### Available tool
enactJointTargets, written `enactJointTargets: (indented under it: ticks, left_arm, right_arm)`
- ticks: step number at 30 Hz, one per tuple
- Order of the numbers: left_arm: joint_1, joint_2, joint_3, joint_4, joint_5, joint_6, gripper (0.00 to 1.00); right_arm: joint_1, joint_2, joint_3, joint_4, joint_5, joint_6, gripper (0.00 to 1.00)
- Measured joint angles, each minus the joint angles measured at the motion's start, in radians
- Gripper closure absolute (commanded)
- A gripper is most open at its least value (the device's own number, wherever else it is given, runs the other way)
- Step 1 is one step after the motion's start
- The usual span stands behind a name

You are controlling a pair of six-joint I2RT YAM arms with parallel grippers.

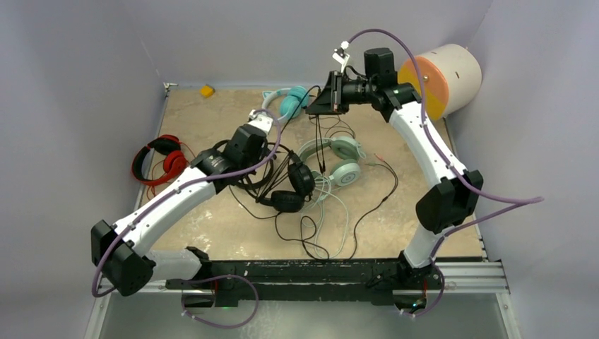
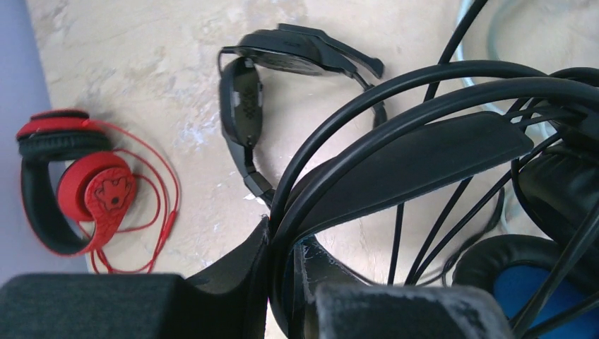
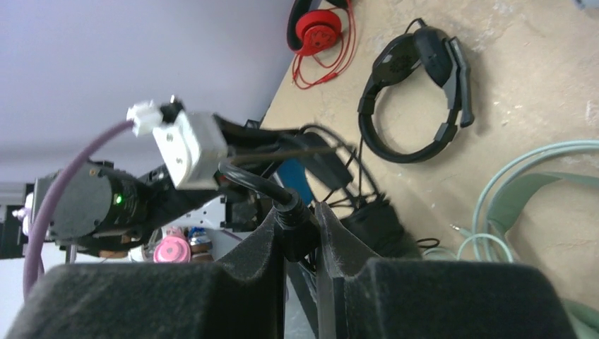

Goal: Wrap the headphones
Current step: Wrap the headphones cable around the headphones.

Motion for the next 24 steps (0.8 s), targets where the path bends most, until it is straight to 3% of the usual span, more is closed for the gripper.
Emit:
enactJointTargets:
  ticks: [9,17,24]
  left_arm:
    - [0.000,0.027,0.061,-0.013,-0.113,-0.129,1.00]
    - [-0.001,-0.085,-0.043,0.058,-0.092,-0.127,1.00]
    - [-0.001,-0.093,-0.103,0.068,-0.086,-0.136,1.00]
  right_arm:
    - [0.018,-0.196,-0.103,-0.054,0.015,-0.027,1.00]
    - [-0.020,-0.262,-0.127,-0.087,0.049,-0.019,1.00]
    - [-0.037,-0.271,-0.126,-0.107,0.076,-0.010,1.00]
